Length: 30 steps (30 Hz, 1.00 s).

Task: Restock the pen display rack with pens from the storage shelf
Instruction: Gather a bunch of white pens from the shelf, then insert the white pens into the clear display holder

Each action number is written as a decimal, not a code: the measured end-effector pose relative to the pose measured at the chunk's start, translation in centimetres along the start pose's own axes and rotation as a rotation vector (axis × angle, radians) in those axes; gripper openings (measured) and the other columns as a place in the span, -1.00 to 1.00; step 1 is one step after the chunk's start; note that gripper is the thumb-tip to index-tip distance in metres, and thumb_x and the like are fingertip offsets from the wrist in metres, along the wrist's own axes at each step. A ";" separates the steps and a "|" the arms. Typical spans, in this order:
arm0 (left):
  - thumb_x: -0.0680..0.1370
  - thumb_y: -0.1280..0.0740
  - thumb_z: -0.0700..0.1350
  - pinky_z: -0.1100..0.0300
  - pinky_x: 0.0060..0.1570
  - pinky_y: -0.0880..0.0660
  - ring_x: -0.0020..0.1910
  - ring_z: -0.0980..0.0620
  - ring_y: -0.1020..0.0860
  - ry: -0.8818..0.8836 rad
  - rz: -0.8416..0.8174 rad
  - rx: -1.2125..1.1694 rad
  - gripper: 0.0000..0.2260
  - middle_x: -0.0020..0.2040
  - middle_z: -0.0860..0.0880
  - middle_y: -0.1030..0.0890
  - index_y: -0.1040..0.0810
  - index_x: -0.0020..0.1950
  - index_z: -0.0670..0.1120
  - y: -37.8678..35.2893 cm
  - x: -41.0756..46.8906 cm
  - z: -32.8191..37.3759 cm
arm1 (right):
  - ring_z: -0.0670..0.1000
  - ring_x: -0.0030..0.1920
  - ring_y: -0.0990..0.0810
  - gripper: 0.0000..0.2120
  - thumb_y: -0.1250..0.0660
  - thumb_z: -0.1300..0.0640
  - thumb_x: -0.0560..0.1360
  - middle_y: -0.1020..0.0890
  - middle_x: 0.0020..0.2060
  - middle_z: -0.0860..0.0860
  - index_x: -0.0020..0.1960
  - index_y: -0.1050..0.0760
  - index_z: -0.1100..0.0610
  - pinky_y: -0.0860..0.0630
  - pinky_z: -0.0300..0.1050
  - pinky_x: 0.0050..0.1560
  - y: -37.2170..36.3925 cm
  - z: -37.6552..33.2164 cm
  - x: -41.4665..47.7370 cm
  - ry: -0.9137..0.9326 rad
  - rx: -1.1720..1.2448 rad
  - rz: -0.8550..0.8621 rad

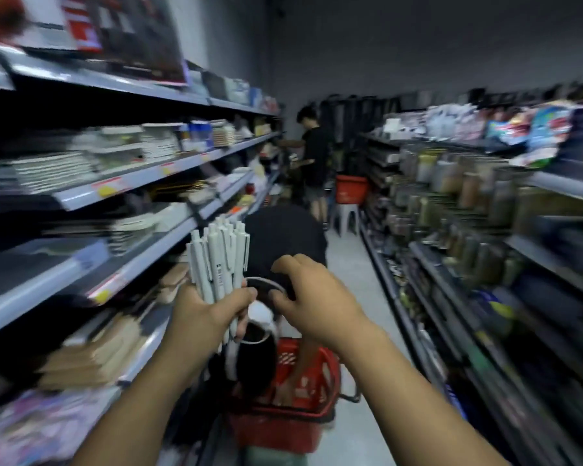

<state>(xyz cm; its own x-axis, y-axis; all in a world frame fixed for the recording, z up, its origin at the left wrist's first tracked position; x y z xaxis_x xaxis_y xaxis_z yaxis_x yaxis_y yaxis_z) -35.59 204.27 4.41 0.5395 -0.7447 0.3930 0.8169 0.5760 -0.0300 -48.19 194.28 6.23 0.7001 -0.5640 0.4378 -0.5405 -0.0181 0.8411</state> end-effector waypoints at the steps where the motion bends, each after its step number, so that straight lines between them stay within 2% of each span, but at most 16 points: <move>1: 0.39 -0.51 -0.17 0.10 -0.44 -0.36 -0.51 -0.12 -0.40 0.011 -0.034 -0.013 -0.89 -0.45 -0.22 -0.44 -0.59 -0.24 -0.10 -3.5 0.6 -0.7 | 0.11 0.19 -0.53 -0.62 -0.29 -0.04 0.60 -0.50 0.25 0.01 0.39 -0.39 0.01 -0.55 0.09 0.09 1.3 3.1 -0.7 -0.034 -0.013 0.009; 3: 0.42 -0.51 -0.22 0.11 -0.46 -0.35 -0.49 -0.12 -0.40 0.029 -0.088 -0.039 -0.88 -0.44 -0.22 -0.44 -0.57 -0.21 -0.14 -10.4 1.6 -2.0 | 0.11 0.23 -0.52 -0.61 -0.30 -0.04 0.59 -0.50 0.27 0.01 0.39 -0.38 -0.01 -0.54 0.11 0.13 3.6 9.5 -2.2 -0.099 -0.038 0.018; 7: 0.37 -0.47 -0.16 0.10 -0.44 -0.37 -0.51 -0.10 -0.40 0.074 -0.154 -0.085 -0.90 -0.44 -0.19 -0.45 -0.58 -0.22 -0.14 -23.4 3.8 -4.4 | 0.09 0.24 -0.52 -0.62 -0.29 -0.06 0.61 -0.50 0.28 -0.01 0.39 -0.37 -0.01 -0.54 0.07 0.14 7.6 21.9 -4.6 -0.192 -0.063 0.017; 12: 0.38 -0.46 -0.19 0.13 -0.47 -0.39 -0.49 -0.09 -0.40 0.129 -0.172 -0.147 -0.93 -0.40 -0.19 -0.45 -0.62 -0.26 -0.04 -34.5 7.5 -7.2 | 0.08 0.24 -0.51 -0.64 -0.30 -0.06 0.61 -0.51 0.26 -0.02 0.36 -0.38 -0.01 -0.53 0.06 0.14 10.7 34.1 -4.4 -0.248 -0.063 -0.006; 16: 0.40 -0.46 -0.18 0.07 -0.41 -0.41 -0.46 -0.12 -0.41 0.141 -0.184 -0.116 -0.93 -0.39 -0.18 -0.48 -0.59 -0.21 -0.14 -40.5 11.7 -10.5 | 0.06 0.24 -0.52 -0.65 -0.32 -0.06 0.59 -0.53 0.24 -0.03 0.34 -0.41 -0.02 -0.54 0.11 0.15 11.6 42.1 -2.0 -0.285 -0.032 -0.018; 25: 0.40 -0.48 -0.13 -0.06 -0.35 -0.40 -0.45 -0.16 -0.43 0.172 -0.208 -0.103 -0.91 -0.40 -0.20 -0.48 -0.61 -0.27 -0.02 -49.7 28.2 -20.9 | 0.05 0.20 -0.51 -0.65 -0.31 -0.07 0.58 -0.53 0.23 -0.03 0.33 -0.42 -0.03 -0.54 0.10 0.13 8.8 58.3 10.9 -0.311 -0.039 -0.001; 30: 0.35 -0.50 0.03 -0.12 -0.34 -0.41 -0.42 -0.21 -0.44 0.218 -0.221 -0.065 -0.74 -0.39 -0.30 -0.50 -0.57 -0.26 -0.14 -53.6 41.1 -26.2 | 0.05 0.25 -0.50 -0.64 -0.30 -0.09 0.59 -0.51 0.26 -0.03 0.35 -0.40 -0.04 -0.53 0.09 0.18 7.4 66.1 22.2 -0.330 -0.043 -0.028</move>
<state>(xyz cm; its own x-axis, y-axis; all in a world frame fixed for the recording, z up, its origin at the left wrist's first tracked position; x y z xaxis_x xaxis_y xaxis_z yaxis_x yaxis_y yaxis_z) -51.86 133.93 -1.87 0.3724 -0.9083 0.1907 0.9269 0.3743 -0.0270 -67.42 127.08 1.16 0.5212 -0.8012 0.2939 -0.4986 -0.0065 0.8668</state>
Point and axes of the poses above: each hand's wrist, its own x-axis towards the middle knuckle, its own y-axis out of the back of the hand, z = x × y, the point moved 8 cm from there along x, towards the middle knuckle
